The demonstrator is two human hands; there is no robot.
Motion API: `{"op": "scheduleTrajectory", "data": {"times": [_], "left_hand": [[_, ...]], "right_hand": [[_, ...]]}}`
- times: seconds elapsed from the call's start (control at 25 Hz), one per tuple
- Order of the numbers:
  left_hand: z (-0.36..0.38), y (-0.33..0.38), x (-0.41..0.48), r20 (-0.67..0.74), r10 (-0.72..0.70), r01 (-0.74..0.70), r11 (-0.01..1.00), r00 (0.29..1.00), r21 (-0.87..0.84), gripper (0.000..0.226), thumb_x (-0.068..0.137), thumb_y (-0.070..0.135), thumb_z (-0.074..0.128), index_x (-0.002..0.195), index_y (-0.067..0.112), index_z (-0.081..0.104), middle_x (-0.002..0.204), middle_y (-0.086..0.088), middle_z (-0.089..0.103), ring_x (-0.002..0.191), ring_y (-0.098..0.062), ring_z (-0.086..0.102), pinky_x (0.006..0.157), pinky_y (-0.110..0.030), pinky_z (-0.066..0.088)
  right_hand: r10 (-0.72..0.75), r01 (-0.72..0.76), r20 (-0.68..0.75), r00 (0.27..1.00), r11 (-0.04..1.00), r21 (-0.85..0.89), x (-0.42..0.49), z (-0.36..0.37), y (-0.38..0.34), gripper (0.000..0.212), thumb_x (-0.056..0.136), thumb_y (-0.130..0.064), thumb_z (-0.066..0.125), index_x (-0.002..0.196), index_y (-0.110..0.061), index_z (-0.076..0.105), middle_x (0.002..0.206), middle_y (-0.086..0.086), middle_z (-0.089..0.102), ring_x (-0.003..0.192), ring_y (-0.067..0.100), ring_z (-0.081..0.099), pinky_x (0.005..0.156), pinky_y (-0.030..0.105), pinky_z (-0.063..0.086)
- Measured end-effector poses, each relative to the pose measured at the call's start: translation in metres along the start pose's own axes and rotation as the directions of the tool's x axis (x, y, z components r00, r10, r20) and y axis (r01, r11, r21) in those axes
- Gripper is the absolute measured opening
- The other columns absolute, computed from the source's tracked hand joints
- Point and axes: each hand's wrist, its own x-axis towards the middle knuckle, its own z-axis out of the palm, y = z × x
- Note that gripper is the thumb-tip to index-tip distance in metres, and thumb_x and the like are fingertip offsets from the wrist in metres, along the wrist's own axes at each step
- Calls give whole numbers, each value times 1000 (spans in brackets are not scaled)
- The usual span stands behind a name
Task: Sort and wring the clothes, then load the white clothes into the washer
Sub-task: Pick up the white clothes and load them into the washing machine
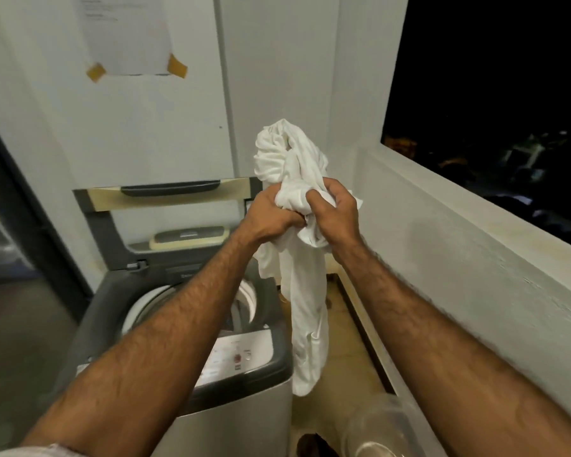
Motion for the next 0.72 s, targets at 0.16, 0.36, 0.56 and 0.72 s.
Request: {"op": "scheduleTrajectory", "data": {"times": [0.16,0.36,0.56,0.72], "left_hand": [[-62,2,6,-121,-3,6,1000,993,28,61,66,11,81,124,17,66,114,-2,72,102,-20,69,88,-35,59],[-142,21,21,-238,73,-61,996,968,58,55,63,10,78,117,18,70,108,0,75,99,-18,71,89,-39,60],[-211,45,44,-327,156,-126,986,932,112,52,68,5,77,118,16,69,110,-1,73,99,-14,69,85,-27,59],[-253,60,61,-351,216,-183,975,911,126,49,67,4,76,114,19,69,106,2,73,96,-9,69,82,-25,59]], "right_hand": [[-52,48,92,994,998,49,13,56,-28,79,62,-61,60,135,-29,59,128,-10,64,115,16,61,103,43,52],[-175,156,137,975,978,141,36,120,-82,64,66,-55,63,124,-28,65,117,-9,69,109,15,65,100,43,54],[-313,288,127,941,941,180,59,174,-140,51,65,-53,63,109,-28,69,103,-9,73,99,15,68,95,43,57],[-371,345,104,923,916,207,74,205,-175,47,64,-53,63,102,-27,70,99,-8,74,95,14,69,92,42,58]]}}
